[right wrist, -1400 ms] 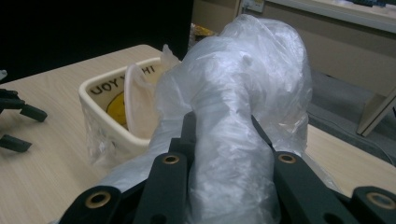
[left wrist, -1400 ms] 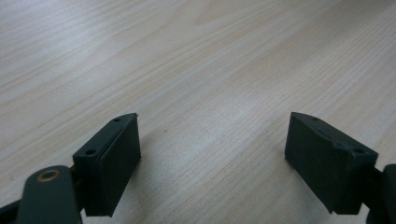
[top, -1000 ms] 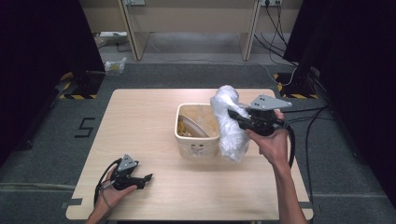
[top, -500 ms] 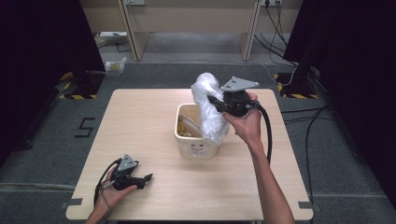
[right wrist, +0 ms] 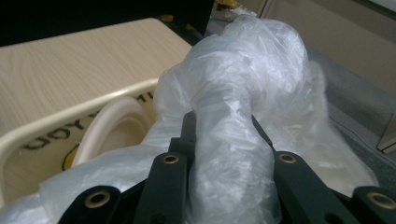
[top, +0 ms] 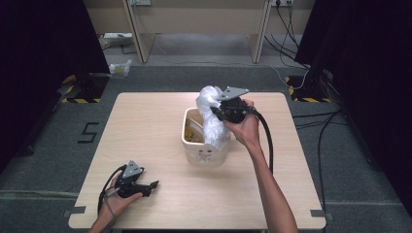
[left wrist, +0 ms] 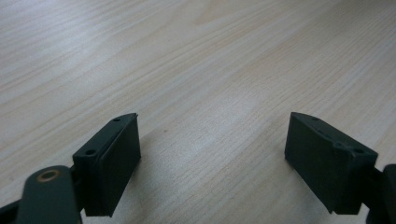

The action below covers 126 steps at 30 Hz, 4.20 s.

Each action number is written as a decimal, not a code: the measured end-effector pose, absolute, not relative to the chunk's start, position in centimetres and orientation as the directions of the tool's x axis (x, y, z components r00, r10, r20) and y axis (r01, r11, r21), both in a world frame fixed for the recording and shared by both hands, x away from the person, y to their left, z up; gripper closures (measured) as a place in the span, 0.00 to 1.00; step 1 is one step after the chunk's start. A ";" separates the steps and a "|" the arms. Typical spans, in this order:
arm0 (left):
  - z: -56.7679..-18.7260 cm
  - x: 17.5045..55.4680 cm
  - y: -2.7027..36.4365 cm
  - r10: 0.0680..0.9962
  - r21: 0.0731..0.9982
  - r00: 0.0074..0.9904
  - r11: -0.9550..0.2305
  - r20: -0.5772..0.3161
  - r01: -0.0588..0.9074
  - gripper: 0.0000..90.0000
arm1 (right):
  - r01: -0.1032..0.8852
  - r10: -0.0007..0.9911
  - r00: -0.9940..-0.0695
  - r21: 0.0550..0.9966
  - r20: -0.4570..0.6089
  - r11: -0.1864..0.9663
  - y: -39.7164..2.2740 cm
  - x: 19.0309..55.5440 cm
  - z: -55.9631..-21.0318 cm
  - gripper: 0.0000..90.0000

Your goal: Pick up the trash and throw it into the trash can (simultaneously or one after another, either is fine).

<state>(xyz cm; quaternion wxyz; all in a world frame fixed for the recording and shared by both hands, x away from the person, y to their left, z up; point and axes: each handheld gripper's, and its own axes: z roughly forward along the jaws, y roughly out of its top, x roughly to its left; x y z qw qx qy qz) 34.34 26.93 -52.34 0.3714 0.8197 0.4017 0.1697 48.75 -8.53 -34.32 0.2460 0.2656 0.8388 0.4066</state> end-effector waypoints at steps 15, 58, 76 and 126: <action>-52.3 34.3 26.9 0.785 0.745 0.620 -0.403 -0.018 0.531 0.19 | 0.275 0.540 -0.820 0.696 -0.190 0.663 -7.4 49.7 -37.4 0.84; -52.3 34.3 26.9 0.785 0.746 0.619 -0.401 -0.019 0.531 0.19 | 0.345 0.600 -0.800 0.790 -0.036 0.507 -11.3 47.4 -36.7 0.84; -52.3 34.3 26.9 0.785 0.745 0.619 -0.402 -0.019 0.532 0.19 | 0.376 0.584 -0.811 0.784 0.021 0.494 -11.3 47.6 -38.7 0.76; -52.3 34.3 26.9 0.785 0.744 0.619 -0.405 -0.014 0.531 0.19 | 0.407 0.782 -0.623 0.866 0.032 0.289 -20.9 36.9 -45.0 0.28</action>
